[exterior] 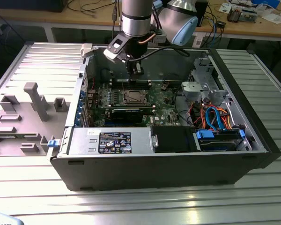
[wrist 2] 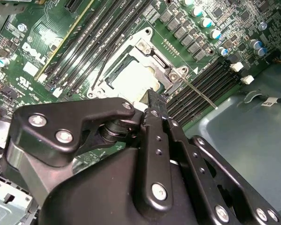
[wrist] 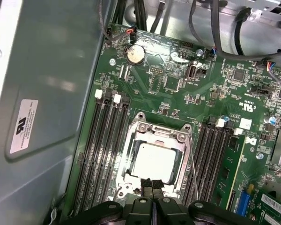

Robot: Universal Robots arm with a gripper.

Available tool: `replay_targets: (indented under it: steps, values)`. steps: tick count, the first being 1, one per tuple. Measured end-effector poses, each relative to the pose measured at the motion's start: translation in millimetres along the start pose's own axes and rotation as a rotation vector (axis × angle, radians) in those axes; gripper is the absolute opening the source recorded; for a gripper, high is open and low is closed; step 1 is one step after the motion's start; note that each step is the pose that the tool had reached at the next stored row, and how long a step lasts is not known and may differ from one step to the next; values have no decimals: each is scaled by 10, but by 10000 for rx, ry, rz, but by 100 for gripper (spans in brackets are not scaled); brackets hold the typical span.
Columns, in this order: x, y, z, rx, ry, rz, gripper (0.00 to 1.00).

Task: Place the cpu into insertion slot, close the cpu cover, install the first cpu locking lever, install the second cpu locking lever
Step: 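Install the first cpu locking lever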

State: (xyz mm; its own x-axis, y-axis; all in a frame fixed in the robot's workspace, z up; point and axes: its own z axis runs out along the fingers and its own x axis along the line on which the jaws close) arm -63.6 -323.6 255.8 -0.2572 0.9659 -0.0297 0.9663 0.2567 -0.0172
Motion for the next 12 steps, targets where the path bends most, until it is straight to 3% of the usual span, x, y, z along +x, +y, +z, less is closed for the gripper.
replay_targets:
  steps: [12]
  values:
    - [0,0,0,-16,-10,-560,11]
